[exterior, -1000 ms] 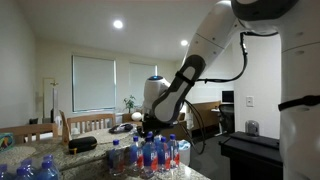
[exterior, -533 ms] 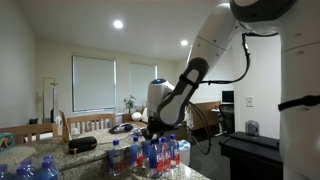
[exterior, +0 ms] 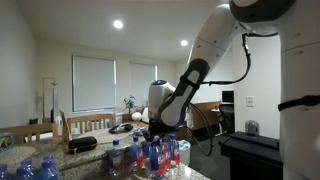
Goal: Arrange some of the bottle on the counter
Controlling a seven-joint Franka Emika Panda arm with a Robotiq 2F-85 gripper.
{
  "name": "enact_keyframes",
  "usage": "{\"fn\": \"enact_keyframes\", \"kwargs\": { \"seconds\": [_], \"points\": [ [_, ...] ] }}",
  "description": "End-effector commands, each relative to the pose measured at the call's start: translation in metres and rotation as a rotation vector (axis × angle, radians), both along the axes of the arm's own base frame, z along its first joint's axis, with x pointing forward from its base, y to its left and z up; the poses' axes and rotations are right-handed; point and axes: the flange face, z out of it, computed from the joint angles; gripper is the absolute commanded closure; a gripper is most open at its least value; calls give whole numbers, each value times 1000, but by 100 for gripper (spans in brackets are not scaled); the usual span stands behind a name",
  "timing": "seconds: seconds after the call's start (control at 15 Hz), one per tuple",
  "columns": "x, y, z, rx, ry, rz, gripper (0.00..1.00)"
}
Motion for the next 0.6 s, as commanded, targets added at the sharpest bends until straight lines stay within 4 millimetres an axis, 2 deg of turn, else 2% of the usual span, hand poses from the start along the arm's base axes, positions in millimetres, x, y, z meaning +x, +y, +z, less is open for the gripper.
{"fn": "enact_keyframes", "kwargs": {
  "seconds": [0.0,0.53],
  "points": [
    [-2,-4,7,24,-41,-10,90],
    [6,2,13,63,-70,-30,90]
  ]
}}
